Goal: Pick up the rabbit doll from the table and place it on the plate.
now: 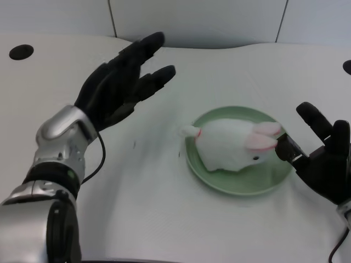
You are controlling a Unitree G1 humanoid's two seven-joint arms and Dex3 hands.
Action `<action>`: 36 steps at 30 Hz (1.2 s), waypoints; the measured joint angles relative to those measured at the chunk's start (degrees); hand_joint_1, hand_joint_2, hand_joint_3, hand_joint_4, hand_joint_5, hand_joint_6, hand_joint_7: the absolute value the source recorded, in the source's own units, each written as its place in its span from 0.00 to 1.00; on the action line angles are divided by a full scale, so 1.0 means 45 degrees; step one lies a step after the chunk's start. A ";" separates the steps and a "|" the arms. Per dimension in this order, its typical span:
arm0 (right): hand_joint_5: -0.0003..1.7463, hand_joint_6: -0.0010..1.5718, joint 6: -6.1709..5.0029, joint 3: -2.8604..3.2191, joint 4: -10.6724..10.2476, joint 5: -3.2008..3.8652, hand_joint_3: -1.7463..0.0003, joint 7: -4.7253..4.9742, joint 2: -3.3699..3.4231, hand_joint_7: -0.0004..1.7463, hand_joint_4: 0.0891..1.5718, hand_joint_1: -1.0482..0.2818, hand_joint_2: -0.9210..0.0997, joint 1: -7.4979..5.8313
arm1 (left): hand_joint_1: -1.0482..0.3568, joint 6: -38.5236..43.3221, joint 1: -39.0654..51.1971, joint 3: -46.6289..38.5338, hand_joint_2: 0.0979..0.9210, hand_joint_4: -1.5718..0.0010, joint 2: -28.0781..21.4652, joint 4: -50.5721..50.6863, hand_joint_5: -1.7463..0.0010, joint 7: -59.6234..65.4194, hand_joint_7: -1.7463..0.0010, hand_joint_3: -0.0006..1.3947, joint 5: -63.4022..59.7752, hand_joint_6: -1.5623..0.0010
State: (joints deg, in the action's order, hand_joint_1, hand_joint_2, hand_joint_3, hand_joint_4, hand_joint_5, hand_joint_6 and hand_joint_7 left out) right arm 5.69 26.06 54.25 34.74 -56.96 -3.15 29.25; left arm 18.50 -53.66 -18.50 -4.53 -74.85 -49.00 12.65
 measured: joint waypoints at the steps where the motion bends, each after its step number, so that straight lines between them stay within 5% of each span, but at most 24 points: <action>1: 1.00 0.45 0.0001 0.0004 0.0070 0.0002 0.79 -0.0062 -0.0018 0.80 0.35 0.27 0.00 0.0045 | 0.00 -0.0174 0.0297 -0.0255 1.00 0.86 -0.0085 0.0078 0.91 -0.0317 0.98 0.48 0.0327 0.95; 5: 1.00 0.45 0.0000 0.0038 0.0429 0.0004 0.78 -0.0285 -0.0252 0.80 0.35 0.27 0.00 0.0119 | 0.00 -0.0887 0.1975 -0.1159 1.00 0.78 -0.0209 0.0284 0.80 -0.1093 0.96 0.46 0.1428 0.83; 9: 1.00 0.46 0.0024 0.0044 0.0511 0.0005 0.80 -0.0271 -0.0340 0.80 0.35 0.27 0.00 0.0131 | 0.07 -0.1957 0.3136 -0.1791 1.00 0.76 -0.0158 0.0502 0.33 -0.1088 0.92 0.37 0.2214 0.57; 11: 1.00 0.47 0.0034 0.0036 0.0530 0.0001 0.80 -0.0253 -0.0338 0.80 0.36 0.26 0.00 0.0159 | 0.13 -0.2136 0.3453 -0.1994 1.00 0.81 -0.0070 0.0858 0.07 -0.0971 0.46 0.33 0.2457 0.70; 12: 1.00 0.47 0.0034 0.0036 0.0532 0.0000 0.80 -0.0249 -0.0339 0.80 0.36 0.26 0.00 0.0176 | 0.15 -0.2212 0.3621 -0.2025 1.00 0.81 -0.0026 0.1054 0.04 -0.0873 0.36 0.33 0.2561 0.73; 15: 1.00 0.46 0.0031 0.0032 0.0541 -0.0006 0.81 -0.0238 -0.0340 0.80 0.36 0.26 0.00 0.0197 | 0.20 -0.2343 0.4219 -0.2037 1.00 0.81 0.0102 0.1528 0.00 -0.0412 0.17 0.34 0.2685 0.80; 18: 1.00 0.46 0.0020 0.0035 0.0547 -0.0008 0.80 -0.0236 -0.0341 0.79 0.35 0.27 0.00 0.0197 | 0.21 -0.2511 0.4595 -0.1973 1.00 0.80 0.0193 0.1708 0.00 -0.0080 0.11 0.34 0.2700 0.83; 36: 1.00 0.45 -0.0146 0.0030 0.0712 -0.0038 0.79 -0.0256 -0.0392 0.81 0.35 0.26 0.00 0.0226 | 0.21 -0.2560 0.4701 -0.1637 1.00 0.78 0.0187 0.1805 0.00 0.0152 0.08 0.30 0.2674 0.84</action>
State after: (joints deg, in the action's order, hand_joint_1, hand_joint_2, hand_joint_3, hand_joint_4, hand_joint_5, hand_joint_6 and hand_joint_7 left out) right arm 5.03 26.19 57.45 34.57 -58.11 -4.92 30.27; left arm 6.98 -32.50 -25.86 -3.69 -66.72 -48.31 24.69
